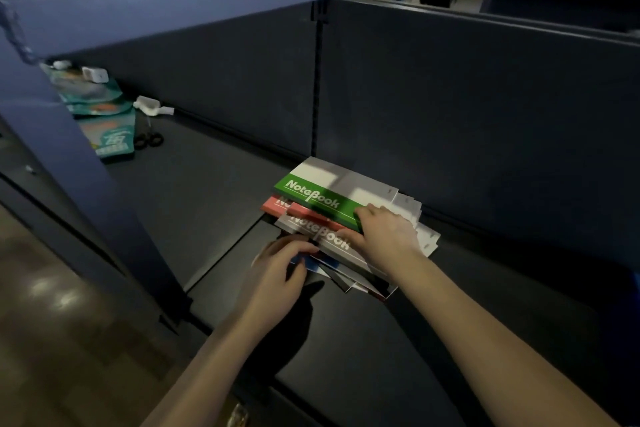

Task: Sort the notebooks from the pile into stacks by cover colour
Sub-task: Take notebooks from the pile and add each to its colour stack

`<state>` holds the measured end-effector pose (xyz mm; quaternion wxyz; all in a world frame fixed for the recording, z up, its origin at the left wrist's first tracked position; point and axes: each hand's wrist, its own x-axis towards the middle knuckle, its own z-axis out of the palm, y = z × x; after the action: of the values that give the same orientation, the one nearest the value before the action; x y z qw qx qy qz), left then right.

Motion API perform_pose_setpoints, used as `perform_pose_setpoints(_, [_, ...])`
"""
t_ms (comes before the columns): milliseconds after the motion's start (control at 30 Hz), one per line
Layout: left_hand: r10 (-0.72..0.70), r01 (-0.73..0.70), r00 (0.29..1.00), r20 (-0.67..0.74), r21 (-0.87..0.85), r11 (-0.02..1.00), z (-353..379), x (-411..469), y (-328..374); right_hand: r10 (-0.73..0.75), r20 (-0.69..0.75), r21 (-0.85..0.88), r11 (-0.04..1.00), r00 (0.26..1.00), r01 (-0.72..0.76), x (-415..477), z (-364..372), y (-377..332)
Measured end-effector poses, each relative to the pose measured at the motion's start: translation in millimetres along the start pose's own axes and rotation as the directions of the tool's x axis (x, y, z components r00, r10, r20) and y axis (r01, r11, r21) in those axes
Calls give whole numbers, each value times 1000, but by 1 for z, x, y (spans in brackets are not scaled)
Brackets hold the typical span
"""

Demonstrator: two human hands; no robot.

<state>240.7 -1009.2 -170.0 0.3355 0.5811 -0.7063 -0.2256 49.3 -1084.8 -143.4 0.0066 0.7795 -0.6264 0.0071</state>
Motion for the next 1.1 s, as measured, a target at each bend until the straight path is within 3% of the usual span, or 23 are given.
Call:
perform_pose_setpoints(233, [14,-14,1000,-23,-15,1000,-3,-10,-4,-128,-41,-181,976,991,119,-3,-11,-14])
perform_pose_setpoints(533, [-14,15,1000,8,-104,994,-1,-14,-2,-143,27,-261,955,989,145,-27,-20,-13])
perform_pose_setpoints(733, [-27,31,999,30,-142,989,0,-18,-1,-127,-31,-98,988,991,124,-33,-30,-3])
perform_pose_setpoints(1100, [-51,52,999,10,-153,987,-2,-20,6,-224,-5,-104,969,975,222,-41,-20,-5])
